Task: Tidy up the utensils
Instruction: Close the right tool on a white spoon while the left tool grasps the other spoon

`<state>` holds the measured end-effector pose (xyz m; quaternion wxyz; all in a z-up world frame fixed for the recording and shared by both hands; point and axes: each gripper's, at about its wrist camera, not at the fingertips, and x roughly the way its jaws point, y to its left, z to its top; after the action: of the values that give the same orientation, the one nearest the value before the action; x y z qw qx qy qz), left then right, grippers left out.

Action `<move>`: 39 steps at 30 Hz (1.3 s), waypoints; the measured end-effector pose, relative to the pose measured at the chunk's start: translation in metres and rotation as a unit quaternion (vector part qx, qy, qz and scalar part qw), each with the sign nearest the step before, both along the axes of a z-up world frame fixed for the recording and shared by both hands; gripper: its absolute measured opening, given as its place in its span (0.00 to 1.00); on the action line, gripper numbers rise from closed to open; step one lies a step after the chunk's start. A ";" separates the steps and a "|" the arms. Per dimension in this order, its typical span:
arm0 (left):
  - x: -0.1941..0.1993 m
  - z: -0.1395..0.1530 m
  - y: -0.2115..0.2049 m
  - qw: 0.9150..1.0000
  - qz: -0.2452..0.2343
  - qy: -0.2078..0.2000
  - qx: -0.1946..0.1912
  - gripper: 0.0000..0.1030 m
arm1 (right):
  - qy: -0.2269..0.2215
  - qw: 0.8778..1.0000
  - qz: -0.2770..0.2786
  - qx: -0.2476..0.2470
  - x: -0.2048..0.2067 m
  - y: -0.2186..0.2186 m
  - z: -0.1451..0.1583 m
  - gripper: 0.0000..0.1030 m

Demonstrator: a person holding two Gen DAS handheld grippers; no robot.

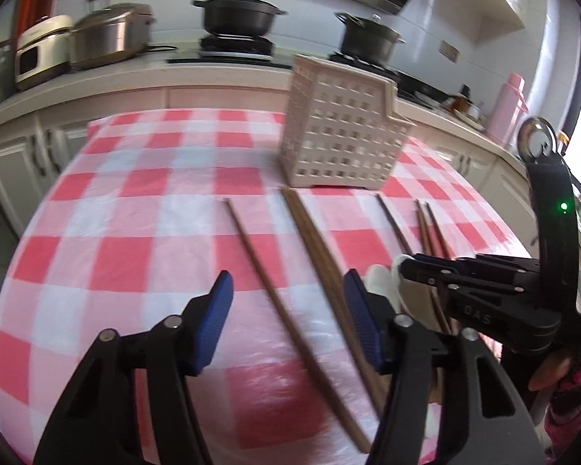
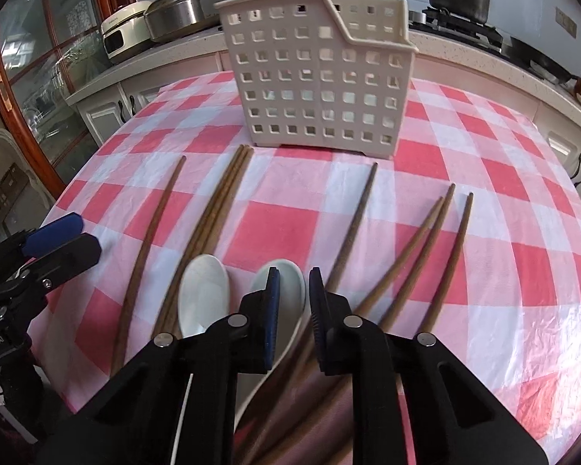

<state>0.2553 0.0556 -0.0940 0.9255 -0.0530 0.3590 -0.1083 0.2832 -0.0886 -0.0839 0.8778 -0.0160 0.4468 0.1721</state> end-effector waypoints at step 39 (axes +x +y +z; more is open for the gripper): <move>0.033 -0.003 -0.073 0.992 -0.101 -0.007 0.071 0.06 | -0.017 0.996 0.024 0.090 0.003 -0.037 0.010 0.39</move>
<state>0.2879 -0.0177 -0.0974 0.9137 0.0505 0.3629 -0.1758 0.2867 -0.1252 -0.0742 0.8790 0.0493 0.4136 0.2321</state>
